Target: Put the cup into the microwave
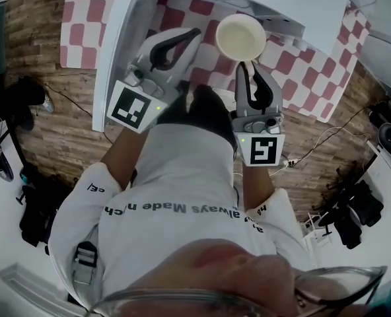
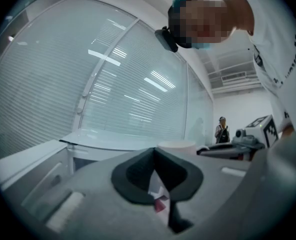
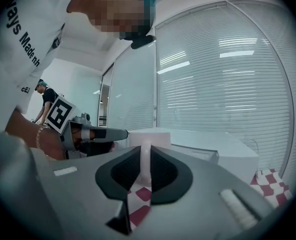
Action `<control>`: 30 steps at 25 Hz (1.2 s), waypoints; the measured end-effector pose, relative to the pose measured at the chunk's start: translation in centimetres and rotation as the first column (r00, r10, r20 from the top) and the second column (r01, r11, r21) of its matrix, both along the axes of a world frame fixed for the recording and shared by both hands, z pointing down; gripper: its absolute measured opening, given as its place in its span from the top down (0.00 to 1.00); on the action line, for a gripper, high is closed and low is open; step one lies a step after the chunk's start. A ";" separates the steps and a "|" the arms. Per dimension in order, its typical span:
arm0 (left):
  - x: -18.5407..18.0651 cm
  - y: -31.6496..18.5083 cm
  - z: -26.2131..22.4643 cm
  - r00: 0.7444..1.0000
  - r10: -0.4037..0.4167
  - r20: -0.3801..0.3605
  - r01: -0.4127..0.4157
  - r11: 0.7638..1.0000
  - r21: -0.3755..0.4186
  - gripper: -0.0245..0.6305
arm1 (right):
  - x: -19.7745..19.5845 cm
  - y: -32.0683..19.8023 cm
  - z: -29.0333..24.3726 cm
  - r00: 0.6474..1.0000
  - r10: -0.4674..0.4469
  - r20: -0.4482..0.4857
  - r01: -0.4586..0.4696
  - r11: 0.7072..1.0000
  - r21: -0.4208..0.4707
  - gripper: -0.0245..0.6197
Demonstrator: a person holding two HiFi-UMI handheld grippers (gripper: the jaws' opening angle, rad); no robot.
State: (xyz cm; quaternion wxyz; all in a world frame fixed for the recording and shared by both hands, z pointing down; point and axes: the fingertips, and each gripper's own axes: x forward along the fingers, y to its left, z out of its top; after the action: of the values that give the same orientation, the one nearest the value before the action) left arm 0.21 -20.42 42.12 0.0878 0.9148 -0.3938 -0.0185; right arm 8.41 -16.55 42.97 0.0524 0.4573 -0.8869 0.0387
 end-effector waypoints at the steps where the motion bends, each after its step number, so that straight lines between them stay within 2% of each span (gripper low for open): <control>1: 0.0 -0.1 0.5 1.000 -0.001 0.002 0.001 1.000 0.004 0.96 | -0.1 -0.2 0.6 1.000 0.001 0.000 -0.001 1.000 -0.003 0.91; 20: -0.7 -5.0 9.2 0.998 -0.043 0.034 0.043 0.999 0.003 0.96 | -1.3 -5.5 9.8 0.999 0.037 0.004 -0.037 0.999 -0.035 0.91; 30: -0.6 -7.6 11.9 0.997 -0.044 0.060 0.043 0.999 0.015 0.96 | -1.4 -8.7 12.8 0.999 0.034 -0.010 -0.035 0.999 -0.033 0.91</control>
State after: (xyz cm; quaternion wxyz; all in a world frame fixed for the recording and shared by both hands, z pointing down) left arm -0.37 -28.02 54.03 0.0695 0.9067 -0.4160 0.0045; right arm 7.04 -25.28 55.72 0.0635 0.4718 -0.8779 0.0520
